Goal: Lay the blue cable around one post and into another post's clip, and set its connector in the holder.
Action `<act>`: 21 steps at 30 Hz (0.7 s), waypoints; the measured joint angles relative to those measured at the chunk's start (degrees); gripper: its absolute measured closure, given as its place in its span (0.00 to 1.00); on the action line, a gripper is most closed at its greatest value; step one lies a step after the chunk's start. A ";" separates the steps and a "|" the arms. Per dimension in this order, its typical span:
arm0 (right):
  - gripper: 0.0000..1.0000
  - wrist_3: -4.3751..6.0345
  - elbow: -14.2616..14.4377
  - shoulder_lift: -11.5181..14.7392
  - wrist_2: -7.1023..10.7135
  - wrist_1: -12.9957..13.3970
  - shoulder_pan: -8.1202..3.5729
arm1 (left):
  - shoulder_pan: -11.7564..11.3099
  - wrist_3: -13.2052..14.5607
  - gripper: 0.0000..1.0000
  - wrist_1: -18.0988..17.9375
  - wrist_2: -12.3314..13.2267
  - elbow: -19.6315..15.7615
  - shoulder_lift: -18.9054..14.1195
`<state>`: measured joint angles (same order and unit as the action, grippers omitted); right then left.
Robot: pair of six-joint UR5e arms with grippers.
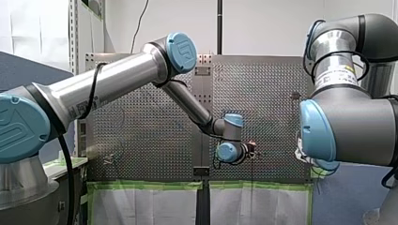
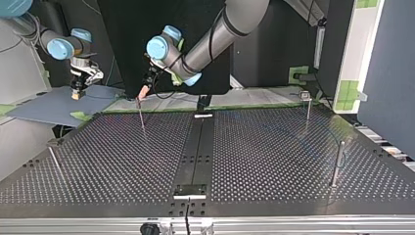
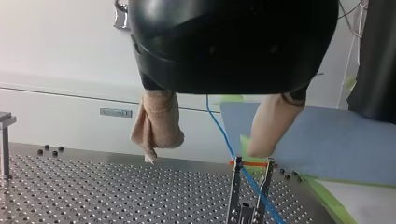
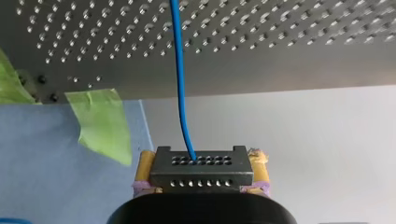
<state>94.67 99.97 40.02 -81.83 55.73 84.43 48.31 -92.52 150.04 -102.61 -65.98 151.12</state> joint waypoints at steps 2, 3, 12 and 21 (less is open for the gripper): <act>1.00 0.04 0.82 1.16 0.04 0.00 0.33 | -0.06 -0.07 0.00 0.00 0.18 0.00 0.00; 1.00 0.09 1.03 1.65 0.05 -0.02 0.46 | -0.06 -0.09 0.00 0.00 0.25 0.00 0.00; 1.00 3.36 1.53 6.43 0.79 0.75 0.76 | -0.34 -0.84 0.00 1.99 -1.41 -0.50 -0.01; 1.00 2.33 1.58 4.44 1.00 0.83 0.68 | -1.19 -0.41 0.00 2.99 -2.67 -4.21 -0.27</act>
<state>97.00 101.55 44.47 -80.84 56.56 85.12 47.12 -92.93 153.02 -105.28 -70.19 150.84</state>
